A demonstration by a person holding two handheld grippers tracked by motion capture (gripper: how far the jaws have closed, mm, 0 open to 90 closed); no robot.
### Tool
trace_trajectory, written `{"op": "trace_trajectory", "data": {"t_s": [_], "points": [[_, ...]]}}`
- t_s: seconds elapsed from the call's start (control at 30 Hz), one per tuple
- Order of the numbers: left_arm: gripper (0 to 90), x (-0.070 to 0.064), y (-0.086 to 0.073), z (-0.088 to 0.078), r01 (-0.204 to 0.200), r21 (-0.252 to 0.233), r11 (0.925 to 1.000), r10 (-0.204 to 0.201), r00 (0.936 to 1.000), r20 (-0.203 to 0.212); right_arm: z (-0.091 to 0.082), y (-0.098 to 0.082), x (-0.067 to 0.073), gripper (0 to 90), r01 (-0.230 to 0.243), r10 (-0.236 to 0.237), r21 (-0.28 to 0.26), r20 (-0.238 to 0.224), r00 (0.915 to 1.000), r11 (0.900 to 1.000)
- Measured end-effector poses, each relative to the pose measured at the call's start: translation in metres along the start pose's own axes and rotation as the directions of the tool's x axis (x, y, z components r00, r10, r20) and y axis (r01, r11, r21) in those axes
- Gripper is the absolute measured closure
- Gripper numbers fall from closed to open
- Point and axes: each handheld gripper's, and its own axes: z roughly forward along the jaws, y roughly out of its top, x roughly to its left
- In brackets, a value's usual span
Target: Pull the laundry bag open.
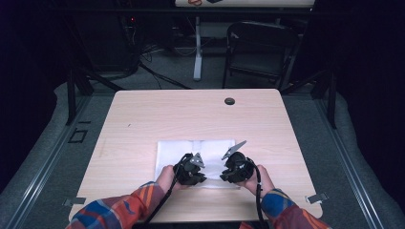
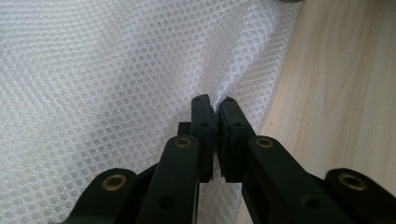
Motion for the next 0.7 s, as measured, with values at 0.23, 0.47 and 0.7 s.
{"op": "trace_trajectory", "data": {"t_s": [0.23,0.47,0.7], "points": [[86.7,0.002,0.000,-0.001,0.017,-0.010,0.9998,-0.017,0.9999,-0.001,-0.022,-0.006,0.015,86.4,0.034,-0.034,-0.071,0.011,0.9994,0.997],[86.9,0.003,0.002,-0.006,0.023,-0.034,0.9991,-0.023,0.9997,-0.004,0.000,-0.006,0.028,90.0,0.120,-0.120,-0.019,0.024,0.9925,0.993],[86.9,0.005,0.002,-0.008,0.028,-0.045,0.9986,-0.028,0.9996,-0.007,0.021,-0.003,0.024,90.0,0.164,-0.164,0.000,0.068,0.9842,0.986]]}}
